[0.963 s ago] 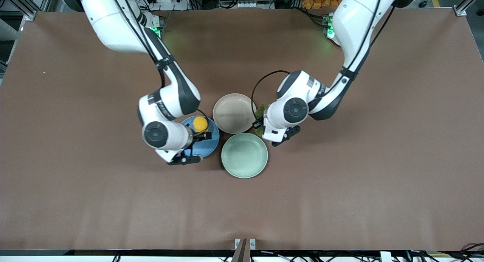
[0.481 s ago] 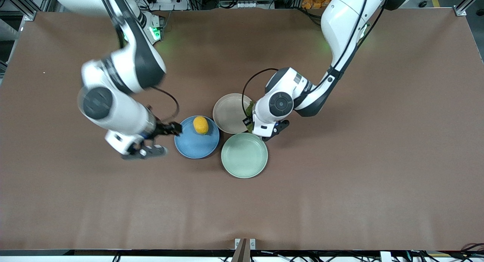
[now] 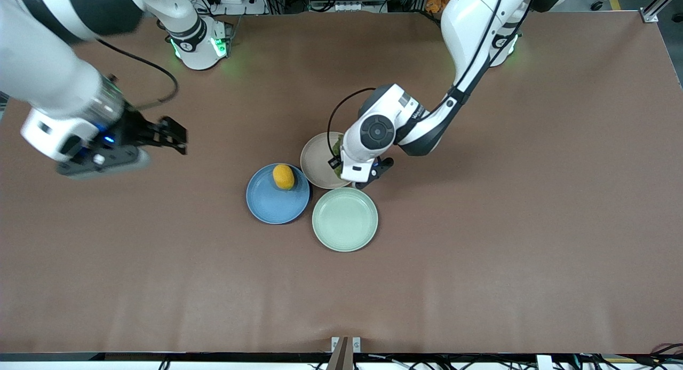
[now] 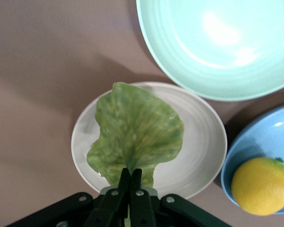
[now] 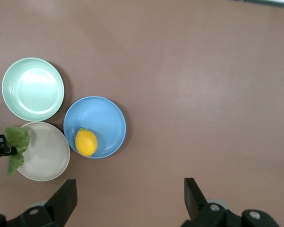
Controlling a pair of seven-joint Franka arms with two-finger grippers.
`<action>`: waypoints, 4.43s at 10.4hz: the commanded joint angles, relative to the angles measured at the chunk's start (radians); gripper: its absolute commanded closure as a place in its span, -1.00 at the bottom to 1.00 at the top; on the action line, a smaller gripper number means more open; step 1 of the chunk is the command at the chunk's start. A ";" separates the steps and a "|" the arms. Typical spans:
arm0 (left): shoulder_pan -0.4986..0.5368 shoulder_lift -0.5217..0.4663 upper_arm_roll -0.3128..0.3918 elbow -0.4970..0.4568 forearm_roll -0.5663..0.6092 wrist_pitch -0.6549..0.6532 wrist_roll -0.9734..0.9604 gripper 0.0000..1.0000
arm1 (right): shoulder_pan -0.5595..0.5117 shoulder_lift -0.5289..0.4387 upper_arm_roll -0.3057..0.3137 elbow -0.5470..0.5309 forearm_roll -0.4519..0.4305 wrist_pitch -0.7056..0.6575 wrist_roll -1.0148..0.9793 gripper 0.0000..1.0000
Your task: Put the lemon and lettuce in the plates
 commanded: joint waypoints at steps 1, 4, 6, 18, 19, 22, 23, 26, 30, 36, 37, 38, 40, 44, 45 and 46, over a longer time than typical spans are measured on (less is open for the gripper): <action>-0.047 0.038 0.013 0.018 -0.019 0.082 -0.062 1.00 | -0.045 -0.094 0.057 -0.041 -0.088 -0.092 -0.021 -1.00; -0.086 0.068 0.015 0.018 -0.006 0.147 -0.076 1.00 | -0.235 -0.100 0.205 -0.051 -0.116 -0.103 -0.022 -1.00; -0.078 0.050 0.015 0.018 0.087 0.138 -0.077 -1.00 | -0.241 -0.098 0.206 -0.072 -0.120 -0.102 -0.022 -1.00; 0.294 -0.387 0.015 0.019 0.290 -0.254 0.580 -1.00 | -0.349 -0.095 0.110 -0.176 -0.102 -0.134 -0.012 -1.00; 0.328 -0.412 0.015 0.019 0.290 -0.290 0.643 -1.00 | -0.350 -0.091 0.110 -0.175 -0.103 -0.132 -0.022 -1.00; 0.452 -0.487 0.013 0.019 0.283 -0.377 0.869 -1.00 | -0.358 -0.072 0.111 -0.169 -0.105 -0.125 -0.035 -1.00; 0.494 -0.512 0.012 0.019 0.274 -0.391 0.915 -1.00 | -0.366 -0.071 0.113 -0.172 -0.105 -0.118 -0.036 -1.00; 0.520 -0.562 0.012 0.021 0.274 -0.474 0.931 -1.00 | -0.352 -0.069 0.111 -0.170 -0.120 -0.109 -0.071 -1.00; 0.493 -0.621 0.089 0.021 0.269 -0.546 1.037 -1.00 | -0.350 -0.072 0.111 -0.175 -0.119 -0.077 -0.073 -1.00; 0.470 -0.645 0.214 0.021 0.215 -0.598 1.138 -1.00 | -0.360 -0.048 0.111 -0.164 -0.106 -0.086 -0.075 -1.00; 0.470 -0.645 0.216 0.021 0.218 -0.598 1.139 -1.00 | -0.360 -0.048 0.111 -0.164 -0.106 -0.089 -0.075 -1.00; 0.470 -0.645 0.216 0.021 0.220 -0.598 1.139 -1.00 | -0.360 -0.048 0.111 -0.161 -0.113 -0.085 -0.071 -1.00; 0.471 -0.645 0.219 0.021 0.220 -0.612 1.141 -1.00 | -0.366 -0.048 0.110 -0.157 -0.113 -0.079 -0.067 -1.00; 0.479 -0.649 0.222 0.021 0.220 -0.629 1.145 -1.00 | -0.366 -0.048 0.110 -0.153 -0.111 -0.083 -0.071 -1.00; 0.482 -0.652 0.220 0.021 0.220 -0.629 1.145 -1.00 | -0.361 -0.048 0.110 -0.155 -0.116 -0.089 -0.074 -1.00; 0.483 -0.652 0.220 0.021 0.220 -0.632 1.145 -1.00 | -0.361 -0.049 0.110 -0.153 -0.117 -0.092 -0.071 -1.00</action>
